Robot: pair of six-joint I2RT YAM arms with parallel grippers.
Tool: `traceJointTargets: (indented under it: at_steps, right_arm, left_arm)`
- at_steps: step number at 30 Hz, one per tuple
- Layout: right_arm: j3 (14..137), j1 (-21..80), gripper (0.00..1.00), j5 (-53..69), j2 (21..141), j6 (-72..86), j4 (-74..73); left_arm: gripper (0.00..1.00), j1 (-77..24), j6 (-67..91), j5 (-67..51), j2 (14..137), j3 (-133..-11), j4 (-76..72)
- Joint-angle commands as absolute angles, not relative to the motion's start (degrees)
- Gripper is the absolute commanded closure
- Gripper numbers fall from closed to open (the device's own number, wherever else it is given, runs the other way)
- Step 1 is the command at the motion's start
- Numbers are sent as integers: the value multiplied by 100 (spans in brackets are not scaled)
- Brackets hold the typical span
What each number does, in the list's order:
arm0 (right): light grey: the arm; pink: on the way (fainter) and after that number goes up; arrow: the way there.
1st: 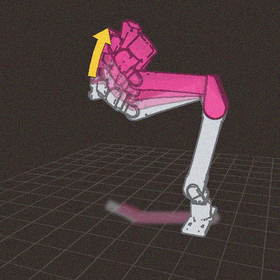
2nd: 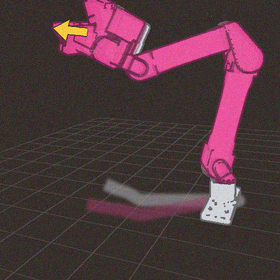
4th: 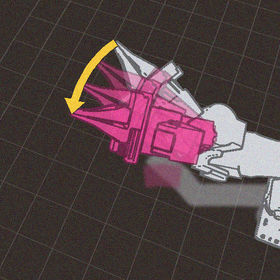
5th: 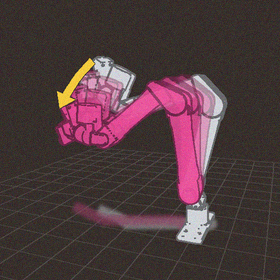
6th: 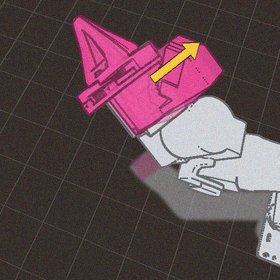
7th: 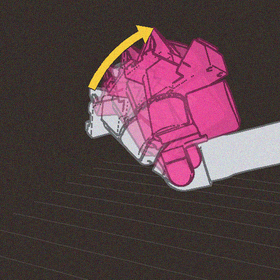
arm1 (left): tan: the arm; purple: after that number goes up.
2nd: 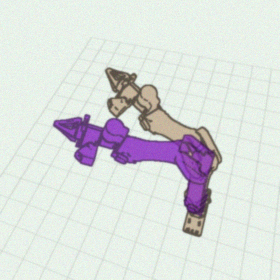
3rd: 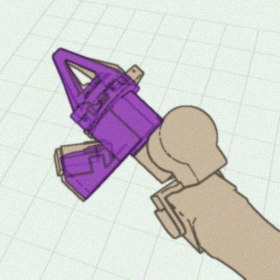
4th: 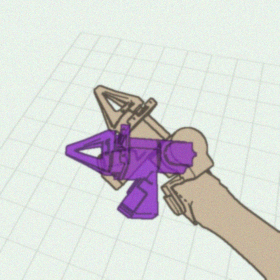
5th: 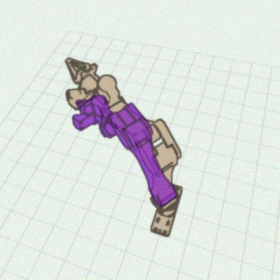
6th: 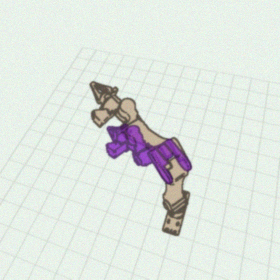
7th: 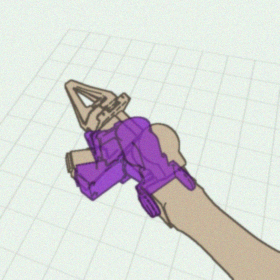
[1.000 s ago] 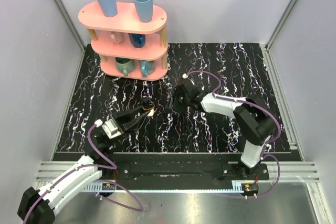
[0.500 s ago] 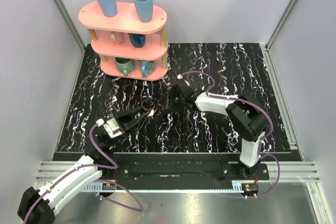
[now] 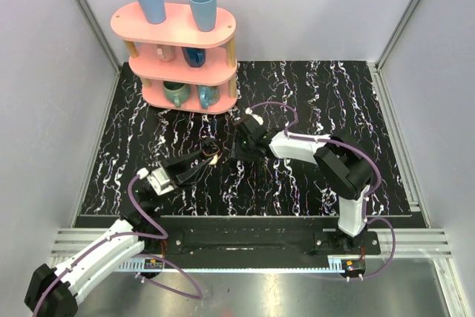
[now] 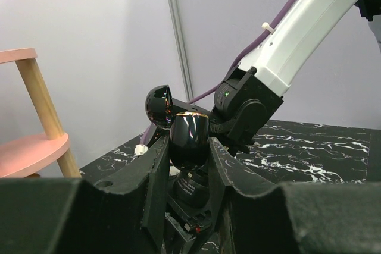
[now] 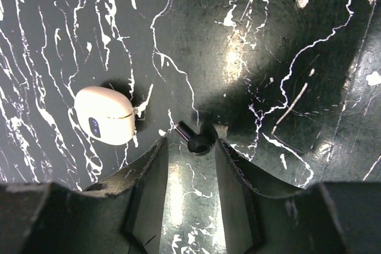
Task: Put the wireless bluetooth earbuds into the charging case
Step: Pick up the earbud from the center of the board.
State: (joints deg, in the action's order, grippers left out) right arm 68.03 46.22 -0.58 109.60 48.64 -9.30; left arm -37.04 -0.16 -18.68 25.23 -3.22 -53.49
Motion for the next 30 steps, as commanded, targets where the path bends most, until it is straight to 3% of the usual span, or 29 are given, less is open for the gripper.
traceJointTargets:
  at_steps: [1,30]
  right_arm:
    - [7022,4711,55,-404,11039,4843,-1037]
    - [7295,4913,62,-747,11311,4781,-1441]
  left_arm:
    - [100,-3718,-79,-1793,2531,-413,-5599]
    - [100,-3709,-44,-1758,2593,-352,-5713]
